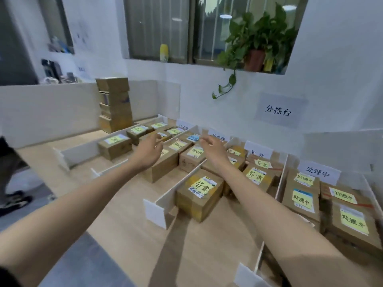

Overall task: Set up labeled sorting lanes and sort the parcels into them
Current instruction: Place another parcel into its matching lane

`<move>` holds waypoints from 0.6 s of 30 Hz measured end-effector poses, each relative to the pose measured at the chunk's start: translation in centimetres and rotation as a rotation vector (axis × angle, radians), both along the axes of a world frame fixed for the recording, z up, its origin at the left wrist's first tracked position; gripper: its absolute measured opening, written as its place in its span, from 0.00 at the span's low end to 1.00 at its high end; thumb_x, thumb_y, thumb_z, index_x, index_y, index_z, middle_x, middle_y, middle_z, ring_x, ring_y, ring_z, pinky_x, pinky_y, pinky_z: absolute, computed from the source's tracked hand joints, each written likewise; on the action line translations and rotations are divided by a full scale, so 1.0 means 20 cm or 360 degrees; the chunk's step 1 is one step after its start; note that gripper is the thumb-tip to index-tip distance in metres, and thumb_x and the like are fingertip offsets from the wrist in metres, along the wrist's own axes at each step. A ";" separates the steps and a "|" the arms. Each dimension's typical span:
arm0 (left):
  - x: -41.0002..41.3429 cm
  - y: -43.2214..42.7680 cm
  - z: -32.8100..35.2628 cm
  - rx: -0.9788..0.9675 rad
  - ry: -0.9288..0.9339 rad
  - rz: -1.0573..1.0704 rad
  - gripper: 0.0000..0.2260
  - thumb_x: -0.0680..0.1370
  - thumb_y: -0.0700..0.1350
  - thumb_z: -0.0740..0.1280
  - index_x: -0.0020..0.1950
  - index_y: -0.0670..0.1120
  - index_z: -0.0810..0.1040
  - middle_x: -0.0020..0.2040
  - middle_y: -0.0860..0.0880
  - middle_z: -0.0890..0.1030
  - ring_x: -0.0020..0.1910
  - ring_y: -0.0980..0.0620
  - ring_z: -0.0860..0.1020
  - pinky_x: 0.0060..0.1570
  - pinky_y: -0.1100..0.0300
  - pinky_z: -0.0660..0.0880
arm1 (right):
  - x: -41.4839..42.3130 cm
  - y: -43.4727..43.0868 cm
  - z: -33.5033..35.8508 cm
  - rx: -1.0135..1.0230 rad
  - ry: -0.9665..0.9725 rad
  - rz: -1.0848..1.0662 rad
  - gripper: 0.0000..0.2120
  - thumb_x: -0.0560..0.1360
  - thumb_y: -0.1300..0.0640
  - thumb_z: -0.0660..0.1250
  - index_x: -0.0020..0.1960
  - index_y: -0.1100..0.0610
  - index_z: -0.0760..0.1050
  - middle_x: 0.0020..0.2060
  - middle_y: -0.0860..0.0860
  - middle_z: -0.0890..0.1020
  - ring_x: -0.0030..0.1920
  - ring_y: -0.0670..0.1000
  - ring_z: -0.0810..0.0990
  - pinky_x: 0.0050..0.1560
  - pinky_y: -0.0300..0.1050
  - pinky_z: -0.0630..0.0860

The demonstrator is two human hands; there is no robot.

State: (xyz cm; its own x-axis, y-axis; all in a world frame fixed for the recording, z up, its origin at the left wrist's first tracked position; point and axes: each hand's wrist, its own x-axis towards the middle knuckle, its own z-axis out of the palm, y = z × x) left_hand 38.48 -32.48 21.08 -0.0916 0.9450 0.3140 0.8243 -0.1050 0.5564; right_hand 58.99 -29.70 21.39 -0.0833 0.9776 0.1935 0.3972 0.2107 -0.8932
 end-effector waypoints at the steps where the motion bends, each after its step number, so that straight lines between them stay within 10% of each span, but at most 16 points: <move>1: -0.09 -0.02 0.01 0.0011 -0.0010 0.0041 0.18 0.81 0.47 0.54 0.66 0.40 0.71 0.65 0.41 0.74 0.62 0.42 0.73 0.60 0.50 0.70 | -0.09 0.00 0.02 0.0009 -0.0014 0.0029 0.14 0.82 0.54 0.57 0.65 0.54 0.73 0.62 0.48 0.75 0.55 0.45 0.71 0.53 0.40 0.65; 18: -1.45 -0.37 0.11 0.0143 -0.0051 0.0576 0.17 0.82 0.45 0.56 0.69 0.39 0.68 0.67 0.39 0.71 0.67 0.43 0.69 0.64 0.54 0.65 | -1.59 -0.07 0.16 0.0161 0.0000 0.0510 0.13 0.80 0.55 0.58 0.61 0.53 0.76 0.55 0.47 0.77 0.56 0.48 0.73 0.59 0.45 0.70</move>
State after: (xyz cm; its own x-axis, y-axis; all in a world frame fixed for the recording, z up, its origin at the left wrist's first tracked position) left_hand 9.53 -39.93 23.30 -0.4261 0.8183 0.3858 0.7992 0.1406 0.5845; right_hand 27.27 -31.06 24.65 -0.3834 0.8775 0.2882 0.2966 0.4125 -0.8613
